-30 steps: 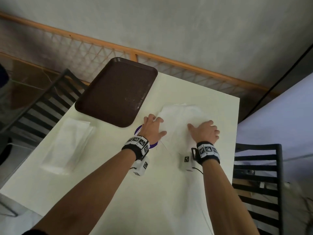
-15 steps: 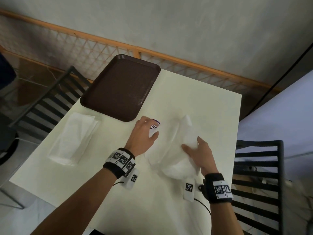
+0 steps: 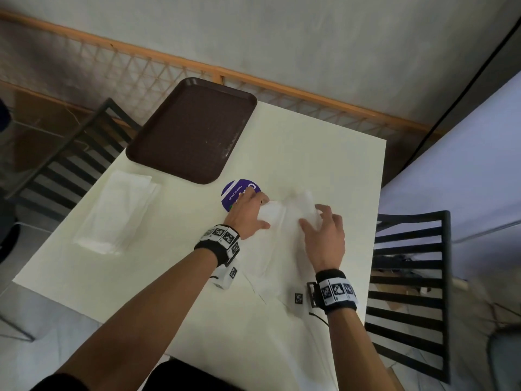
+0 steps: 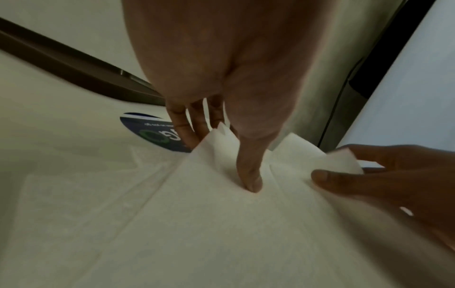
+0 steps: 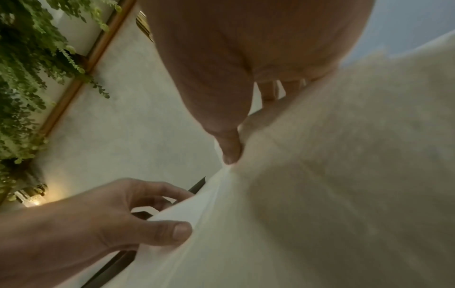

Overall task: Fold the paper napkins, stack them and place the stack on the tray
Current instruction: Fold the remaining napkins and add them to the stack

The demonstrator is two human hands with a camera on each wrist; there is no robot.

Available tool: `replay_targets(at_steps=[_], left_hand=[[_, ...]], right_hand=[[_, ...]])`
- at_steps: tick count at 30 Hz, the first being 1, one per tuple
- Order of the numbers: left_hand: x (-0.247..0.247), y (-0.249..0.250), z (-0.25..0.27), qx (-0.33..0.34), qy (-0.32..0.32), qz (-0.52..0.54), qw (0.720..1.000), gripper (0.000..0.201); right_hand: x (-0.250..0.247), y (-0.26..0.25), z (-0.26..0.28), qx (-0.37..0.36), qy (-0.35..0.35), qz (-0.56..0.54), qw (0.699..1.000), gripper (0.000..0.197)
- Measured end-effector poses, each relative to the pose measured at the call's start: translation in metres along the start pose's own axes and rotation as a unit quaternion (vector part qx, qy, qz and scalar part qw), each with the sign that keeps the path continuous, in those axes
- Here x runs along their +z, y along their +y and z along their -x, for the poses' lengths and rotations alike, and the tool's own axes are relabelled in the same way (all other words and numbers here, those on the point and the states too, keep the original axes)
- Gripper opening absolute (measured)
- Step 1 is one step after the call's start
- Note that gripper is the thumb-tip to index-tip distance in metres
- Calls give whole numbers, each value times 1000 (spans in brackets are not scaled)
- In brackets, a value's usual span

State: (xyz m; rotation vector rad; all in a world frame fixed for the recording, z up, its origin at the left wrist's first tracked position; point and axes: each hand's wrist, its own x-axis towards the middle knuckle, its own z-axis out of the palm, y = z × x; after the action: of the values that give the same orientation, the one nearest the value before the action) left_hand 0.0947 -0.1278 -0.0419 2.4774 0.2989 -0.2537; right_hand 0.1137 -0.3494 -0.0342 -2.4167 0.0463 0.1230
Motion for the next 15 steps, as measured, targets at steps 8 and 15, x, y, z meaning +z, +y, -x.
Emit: replay_targets(at_steps=[8, 15], left_hand=[[-12, 5, 7, 11, 82, 123, 989, 20], [-50, 35, 48, 137, 29, 223, 965, 21]], right_hand=[[7, 6, 3, -36, 61, 48, 996, 68], [-20, -16, -13, -243, -90, 65, 964, 76]])
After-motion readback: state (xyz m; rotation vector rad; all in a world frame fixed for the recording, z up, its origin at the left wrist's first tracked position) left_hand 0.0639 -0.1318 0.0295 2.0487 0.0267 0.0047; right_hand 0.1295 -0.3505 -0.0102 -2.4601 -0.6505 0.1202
